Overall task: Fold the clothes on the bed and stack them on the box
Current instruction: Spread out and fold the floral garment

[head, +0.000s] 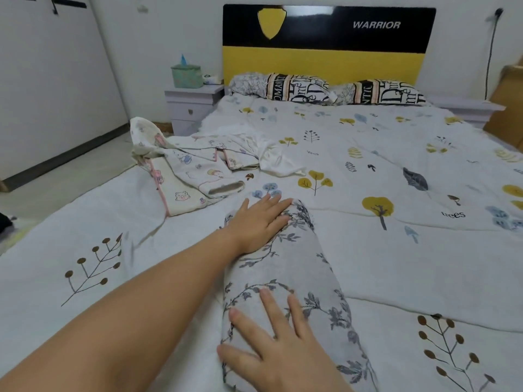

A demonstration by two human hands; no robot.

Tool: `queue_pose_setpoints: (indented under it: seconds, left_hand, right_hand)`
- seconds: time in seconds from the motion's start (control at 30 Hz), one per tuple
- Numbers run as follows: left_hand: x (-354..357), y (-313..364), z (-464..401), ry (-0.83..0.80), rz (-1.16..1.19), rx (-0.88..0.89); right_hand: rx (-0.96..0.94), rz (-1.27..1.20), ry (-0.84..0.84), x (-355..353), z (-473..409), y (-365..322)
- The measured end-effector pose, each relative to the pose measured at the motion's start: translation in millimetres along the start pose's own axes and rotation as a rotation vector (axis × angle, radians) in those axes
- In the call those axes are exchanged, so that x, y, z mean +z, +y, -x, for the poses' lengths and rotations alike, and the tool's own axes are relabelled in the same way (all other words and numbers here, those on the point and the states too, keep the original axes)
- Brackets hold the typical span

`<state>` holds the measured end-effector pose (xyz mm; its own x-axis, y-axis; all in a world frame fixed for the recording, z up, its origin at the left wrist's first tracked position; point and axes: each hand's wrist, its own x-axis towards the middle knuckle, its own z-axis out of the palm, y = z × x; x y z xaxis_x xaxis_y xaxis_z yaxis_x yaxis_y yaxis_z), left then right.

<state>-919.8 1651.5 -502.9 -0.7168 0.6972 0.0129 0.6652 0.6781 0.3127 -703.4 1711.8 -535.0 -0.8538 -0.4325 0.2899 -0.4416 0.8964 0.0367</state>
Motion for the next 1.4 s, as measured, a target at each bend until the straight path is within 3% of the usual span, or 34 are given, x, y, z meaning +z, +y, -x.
queue_pose_setpoints:
  seconds: [0.13,0.23,0.3,0.33,0.4,0.5,0.57,0.63,0.77,0.9,1.0,1.4]
  left_hand:
    - [11.1,-2.4,5.9,0.050,0.032,-0.016]
    - [0.1,5.6,10.2,0.037,-0.068,-0.054]
    - [-11.8,16.2,15.1,0.094,-0.122,-0.158]
    - [-18.4,22.1,21.7,0.166,-0.089,-0.258]
    - [-29.8,32.8,42.8,0.304,0.057,-0.494]
    - [-32.2,42.6,80.6,0.212,0.340,-0.796]
    - [-26.4,47.5,100.5,0.073,0.722,-0.903]
    - [-22.5,52.9,114.7,0.008,1.024,-0.897]
    - [-11.5,48.4,118.5,-0.010,1.293,-0.816]
    - [-3.3,48.7,120.0,0.043,1.555,-0.697]
    - [-5.0,50.5,127.6,0.084,1.601,-0.639]
    - [-68.5,63.8,198.5,0.194,1.431,-0.557]
  right_hand:
    - [0.058,-0.122,-0.037,6.8,-0.2,0.1]
    - [0.083,-0.231,-0.126,-10.3,0.7,3.8]
    - [0.190,-0.499,0.061,-32.6,2.4,19.5]
    - [0.340,-0.612,0.145,-44.0,3.0,31.7]
    - [0.627,-0.629,0.282,-54.1,5.1,56.3]
    - [1.000,-0.755,-0.003,-57.6,-2.2,79.2]
    - [1.098,-0.863,-0.124,-51.0,-9.1,85.2]
    - [1.142,-0.948,-0.126,-52.5,-12.7,88.1]
    - [1.177,-1.393,-0.158,-61.1,-13.9,88.0]
    - [1.153,-1.462,-0.126,-57.4,-15.3,84.9]
    - [1.124,-1.396,-0.064,-60.7,-16.2,78.8]
    - [1.035,-1.387,0.051,-121.4,-15.3,14.8]
